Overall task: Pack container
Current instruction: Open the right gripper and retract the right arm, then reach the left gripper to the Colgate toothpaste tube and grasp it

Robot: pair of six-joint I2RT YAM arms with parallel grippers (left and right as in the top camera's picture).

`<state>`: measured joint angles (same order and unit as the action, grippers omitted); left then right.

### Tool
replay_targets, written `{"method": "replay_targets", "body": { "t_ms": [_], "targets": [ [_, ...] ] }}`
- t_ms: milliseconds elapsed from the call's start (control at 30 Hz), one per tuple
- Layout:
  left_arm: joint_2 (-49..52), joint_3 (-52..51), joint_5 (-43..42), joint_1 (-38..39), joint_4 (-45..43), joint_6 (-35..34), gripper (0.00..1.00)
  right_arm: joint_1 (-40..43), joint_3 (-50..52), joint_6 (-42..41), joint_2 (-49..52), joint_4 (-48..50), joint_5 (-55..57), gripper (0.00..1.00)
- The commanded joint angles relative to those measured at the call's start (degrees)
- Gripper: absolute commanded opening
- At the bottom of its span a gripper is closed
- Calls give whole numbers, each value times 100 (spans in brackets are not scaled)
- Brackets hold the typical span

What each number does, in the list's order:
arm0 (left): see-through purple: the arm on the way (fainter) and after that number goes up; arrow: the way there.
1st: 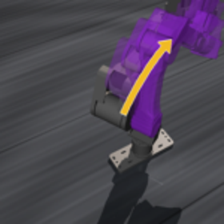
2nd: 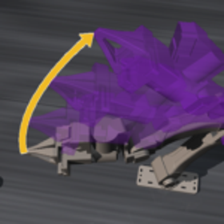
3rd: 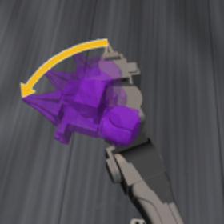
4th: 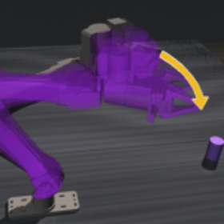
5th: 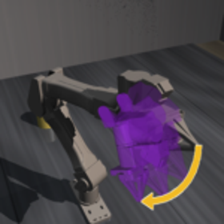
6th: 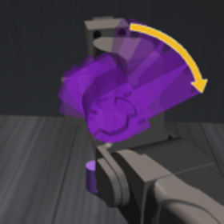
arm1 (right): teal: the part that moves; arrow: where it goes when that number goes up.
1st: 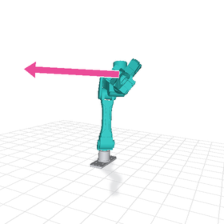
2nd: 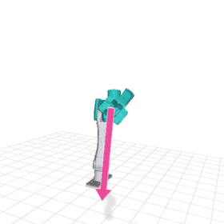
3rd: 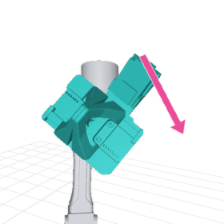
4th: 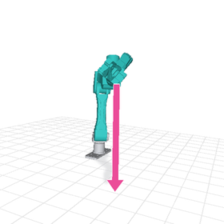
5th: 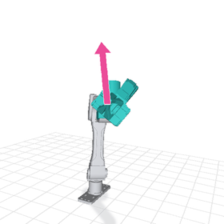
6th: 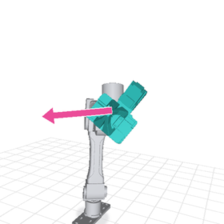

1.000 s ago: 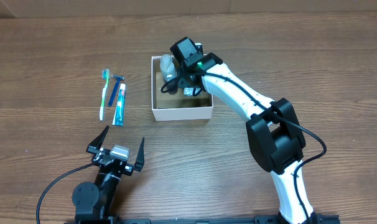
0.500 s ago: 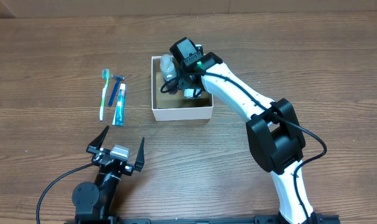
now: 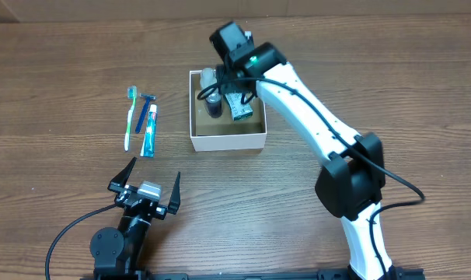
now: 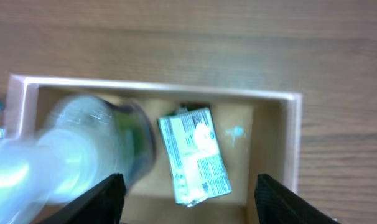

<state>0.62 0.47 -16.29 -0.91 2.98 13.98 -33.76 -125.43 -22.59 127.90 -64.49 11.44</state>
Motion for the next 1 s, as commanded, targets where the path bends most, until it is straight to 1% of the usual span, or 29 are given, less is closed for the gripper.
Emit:
{"method": "replay_targets", "body": {
  "t_ms": [0, 67, 133, 233, 367, 433, 467, 533, 633, 733, 767, 800, 833, 900, 933, 967],
  "targets": [
    [-37, -20, 15, -68, -17, 103, 100, 151, -1139, -170, -931, -787, 555, 75],
    [-37, -20, 15, -68, -17, 103, 100, 444, -1488, -323, -1198, -1392, 970, 86],
    [-37, -20, 15, -68, -17, 105, 100, 822, -1528, -339, -1421, -1718, 1040, 99],
    [-37, -20, 15, -68, -17, 103, 100, 1923, -1528, -802, -1606, -2387, 1001, 100],
    [-37, -20, 22, -68, -22, 223, 100, 3169, -1471, -813, -1558, -2911, 654, 100],
    [-37, -20, 9, -68, -24, 549, 100, 3630, -1445, -811, -1558, -2997, 431, 100],
    [-37, -20, 9, -66, -22, 527, 100, 3832, -1445, -809, -1558, -3062, 262, 100],
    [-37, -20, 140, -59, -20, 605, 100, 4109, -1445, -811, -1558, -3220, -35, 100],
    [-37, -20, 973, -63, -157, 717, 100, 4363, -1445, -809, -1558, -3228, -168, 100],
    [-37, 55, 662, -61, -422, 190, 100, 4406, -1445, -809, -1558, -3228, -168, 100],
    [-37, 177, 699, -61, -413, -162, 100, 4406, -1445, -809, -1558, -3228, -168, 100],
    [-22, 437, 990, -70, -389, -542, 100, 4406, -1445, -809, -1558, -3228, -168, 100],
    [15, 623, 1141, -70, -321, -564, 100, 4406, -1445, -809, -1558, -3228, -168, 100],
    [487, 1596, 1266, -70, 192, -415, 100, 4406, -1445, -809, -1558, -3228, -170, 100],
    [951, 2210, 1193, -70, 555, -413, 100, 4406, -1445, -809, -1558, -3228, -170, 100],
    [1661, 2951, 990, -70, 1045, -424, 100, 4406, -1445, -809, -1558, -3230, -168, 100]
  ]
}}
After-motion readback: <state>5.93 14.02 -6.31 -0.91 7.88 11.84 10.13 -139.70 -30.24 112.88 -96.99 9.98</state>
